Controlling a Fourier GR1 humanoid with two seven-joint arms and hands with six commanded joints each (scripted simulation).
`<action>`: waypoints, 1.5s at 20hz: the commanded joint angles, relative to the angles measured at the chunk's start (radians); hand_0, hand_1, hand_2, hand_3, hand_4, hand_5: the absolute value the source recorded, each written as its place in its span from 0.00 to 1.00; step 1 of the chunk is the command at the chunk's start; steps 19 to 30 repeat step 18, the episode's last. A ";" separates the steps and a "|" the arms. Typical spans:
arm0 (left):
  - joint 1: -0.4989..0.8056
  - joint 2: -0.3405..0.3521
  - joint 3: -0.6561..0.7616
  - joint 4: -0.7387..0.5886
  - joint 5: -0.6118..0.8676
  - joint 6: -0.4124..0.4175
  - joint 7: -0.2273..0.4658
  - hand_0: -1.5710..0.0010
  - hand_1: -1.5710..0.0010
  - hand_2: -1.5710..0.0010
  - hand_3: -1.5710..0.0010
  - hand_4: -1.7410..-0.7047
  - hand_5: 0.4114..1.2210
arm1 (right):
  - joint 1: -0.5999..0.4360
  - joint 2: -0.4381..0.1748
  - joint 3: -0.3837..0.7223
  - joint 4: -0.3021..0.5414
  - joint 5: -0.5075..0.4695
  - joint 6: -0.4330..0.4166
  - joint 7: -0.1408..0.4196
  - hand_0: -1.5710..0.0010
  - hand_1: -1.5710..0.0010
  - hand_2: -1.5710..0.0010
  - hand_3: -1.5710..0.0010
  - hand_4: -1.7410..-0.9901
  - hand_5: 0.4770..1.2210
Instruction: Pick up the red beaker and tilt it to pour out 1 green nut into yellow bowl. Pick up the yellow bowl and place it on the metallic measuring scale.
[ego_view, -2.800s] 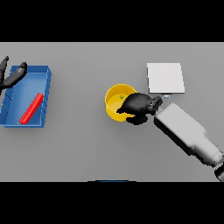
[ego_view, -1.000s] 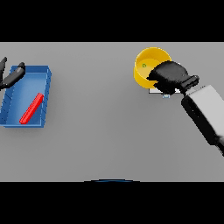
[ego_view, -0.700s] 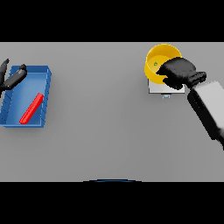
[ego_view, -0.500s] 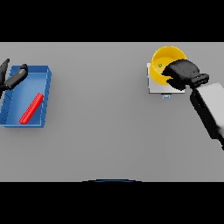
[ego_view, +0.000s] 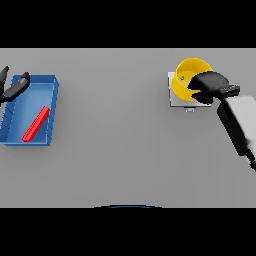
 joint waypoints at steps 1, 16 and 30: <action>-0.002 0.006 0.001 -0.002 0.000 -0.002 0.005 1.00 1.00 1.00 1.00 0.98 0.37 | -0.007 0.000 -0.003 0.005 0.000 0.008 0.010 0.11 0.00 0.12 0.13 0.00 1.00; -0.009 -0.013 0.001 0.031 -0.004 -0.010 -0.010 1.00 1.00 1.00 1.00 0.99 0.35 | -0.007 -0.007 0.008 0.022 0.008 0.067 0.022 0.96 0.94 0.90 0.79 0.42 0.41; -0.004 -0.016 -0.003 0.013 -0.004 0.001 -0.008 1.00 1.00 1.00 1.00 0.99 0.35 | -0.008 -0.010 0.007 0.017 0.007 0.077 0.028 0.97 0.96 0.93 0.83 0.44 0.38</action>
